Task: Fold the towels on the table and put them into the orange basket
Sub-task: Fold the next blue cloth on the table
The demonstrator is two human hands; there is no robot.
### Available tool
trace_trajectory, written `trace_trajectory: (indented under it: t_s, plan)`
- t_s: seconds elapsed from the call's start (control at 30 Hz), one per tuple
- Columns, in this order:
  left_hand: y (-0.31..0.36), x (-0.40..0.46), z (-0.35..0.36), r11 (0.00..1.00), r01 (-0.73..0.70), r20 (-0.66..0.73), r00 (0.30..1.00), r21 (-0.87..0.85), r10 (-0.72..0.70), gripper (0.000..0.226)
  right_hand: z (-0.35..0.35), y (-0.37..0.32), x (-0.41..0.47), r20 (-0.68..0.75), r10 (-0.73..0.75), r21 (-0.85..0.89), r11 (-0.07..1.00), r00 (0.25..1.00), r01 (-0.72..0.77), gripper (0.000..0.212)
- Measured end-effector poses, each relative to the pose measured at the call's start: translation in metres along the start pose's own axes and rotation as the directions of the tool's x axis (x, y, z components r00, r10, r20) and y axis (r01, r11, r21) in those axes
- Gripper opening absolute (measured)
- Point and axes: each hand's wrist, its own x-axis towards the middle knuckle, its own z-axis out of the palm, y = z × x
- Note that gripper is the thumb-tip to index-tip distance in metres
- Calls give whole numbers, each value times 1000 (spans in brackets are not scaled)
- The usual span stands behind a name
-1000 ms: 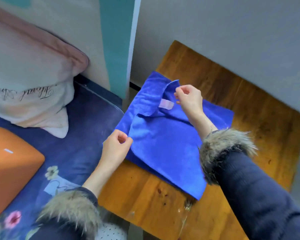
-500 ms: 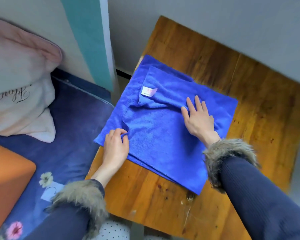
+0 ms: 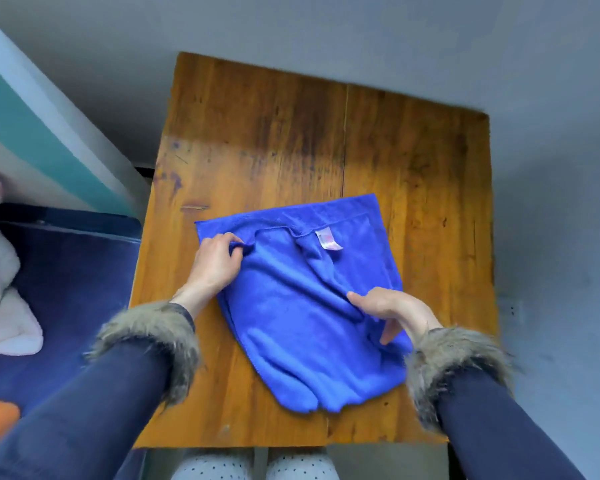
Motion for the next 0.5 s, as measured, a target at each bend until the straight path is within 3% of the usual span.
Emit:
trace_trajectory:
  t_s: [0.07, 0.1, 0.17, 0.23, 0.3, 0.43, 0.5]
  plan:
    - [15, 1, 6, 1000, -7, 31, 999, -28, 8, 20, 2, 23, 9, 55, 19, 86, 996, 998, -23, 56]
    - [20, 1, 8, 999, -6, 37, 999, -51, 8, 19, 0, 33, 12, 11, 12, 131, 991, 1000, -14, 51]
    - [26, -1, 10, 995, 6, 32, 999, -104, -3, 18, -11, 44, 18, -239, -29, 156, 985, 971, 68, 40]
    - [27, -1, 9, 991, 14, -14, 1000, -133, -16, 18, -26, 45, 25, -526, -107, 79, 982, 844, 174, 29]
    - [23, -1, 7, 991, 26, -77, 996, -130, -37, 15, -41, 34, 30, -671, -244, -18, 949, 700, 314, 26]
    - [14, -2, 0, 994, 33, -93, 995, -103, -42, 12, -62, 10, 50, -707, -498, -283, 850, 503, 443, 31]
    - [14, -3, -1, 999, -6, -76, 997, -43, 3, 15, -66, 2, 60, -682, -576, -395, 808, 450, 437, 29]
